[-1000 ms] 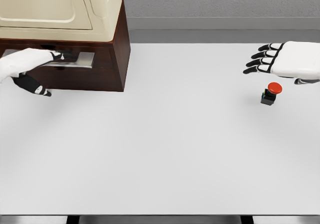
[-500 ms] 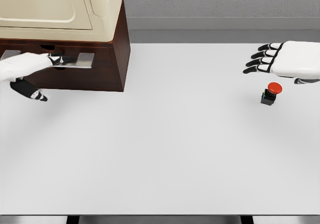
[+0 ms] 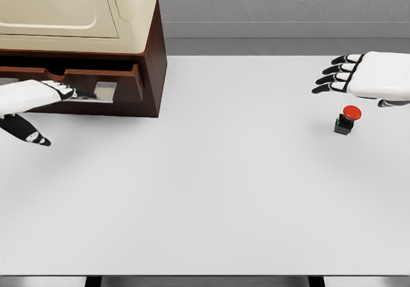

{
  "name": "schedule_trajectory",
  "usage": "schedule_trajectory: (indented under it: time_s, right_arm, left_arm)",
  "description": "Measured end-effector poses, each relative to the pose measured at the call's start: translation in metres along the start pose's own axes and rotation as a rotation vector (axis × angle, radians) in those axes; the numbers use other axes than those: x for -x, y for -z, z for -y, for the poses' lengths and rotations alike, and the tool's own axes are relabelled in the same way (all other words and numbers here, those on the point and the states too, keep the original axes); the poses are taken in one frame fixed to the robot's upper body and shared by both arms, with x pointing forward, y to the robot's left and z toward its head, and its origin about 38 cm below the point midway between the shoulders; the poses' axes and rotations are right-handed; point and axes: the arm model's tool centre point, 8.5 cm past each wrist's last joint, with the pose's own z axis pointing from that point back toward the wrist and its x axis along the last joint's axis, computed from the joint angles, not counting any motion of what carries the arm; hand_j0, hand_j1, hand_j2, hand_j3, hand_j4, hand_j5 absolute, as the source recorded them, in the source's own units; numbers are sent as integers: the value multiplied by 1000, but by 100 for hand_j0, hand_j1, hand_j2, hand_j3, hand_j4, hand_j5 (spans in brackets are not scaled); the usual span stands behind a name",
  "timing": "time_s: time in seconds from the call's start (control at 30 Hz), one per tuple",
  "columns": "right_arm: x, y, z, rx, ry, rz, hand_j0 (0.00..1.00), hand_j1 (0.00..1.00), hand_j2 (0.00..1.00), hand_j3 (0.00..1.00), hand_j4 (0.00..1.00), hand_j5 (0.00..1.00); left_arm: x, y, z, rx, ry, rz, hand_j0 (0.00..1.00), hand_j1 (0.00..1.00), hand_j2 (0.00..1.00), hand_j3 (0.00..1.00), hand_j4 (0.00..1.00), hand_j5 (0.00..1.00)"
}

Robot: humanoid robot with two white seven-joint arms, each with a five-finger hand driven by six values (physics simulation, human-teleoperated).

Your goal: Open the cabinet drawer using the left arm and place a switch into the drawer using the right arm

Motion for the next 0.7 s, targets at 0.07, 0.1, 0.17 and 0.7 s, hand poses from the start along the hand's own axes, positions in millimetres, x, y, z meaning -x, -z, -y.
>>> schedule_trajectory:
  time_s: [0.07, 0.1, 0.17, 0.7]
  right_arm:
    - [0, 0, -1, -1, 2, -1, 100, 100, 100, 100, 100, 100]
    - [1, 0, -1, -2, 3, -3, 100, 100, 100, 100, 100, 100]
    - [3, -1, -2, -4, 8, -9, 100, 100, 100, 100, 100, 100]
    - [7, -3, -5, -8, 18, -20, 100, 100, 100, 100, 100, 100]
  left_arm:
    - [1, -1, 3, 10, 3, 1, 100, 100, 100, 100, 100, 100]
    - [1, -1, 4, 12, 5, 2, 100, 100, 100, 100, 100, 100]
    - [1, -2, 7, 17, 5, 4, 100, 100, 100, 100, 100, 100]
    - [-2, -32, 19, 87, 55, 114, 100, 100, 100, 100, 100, 100]
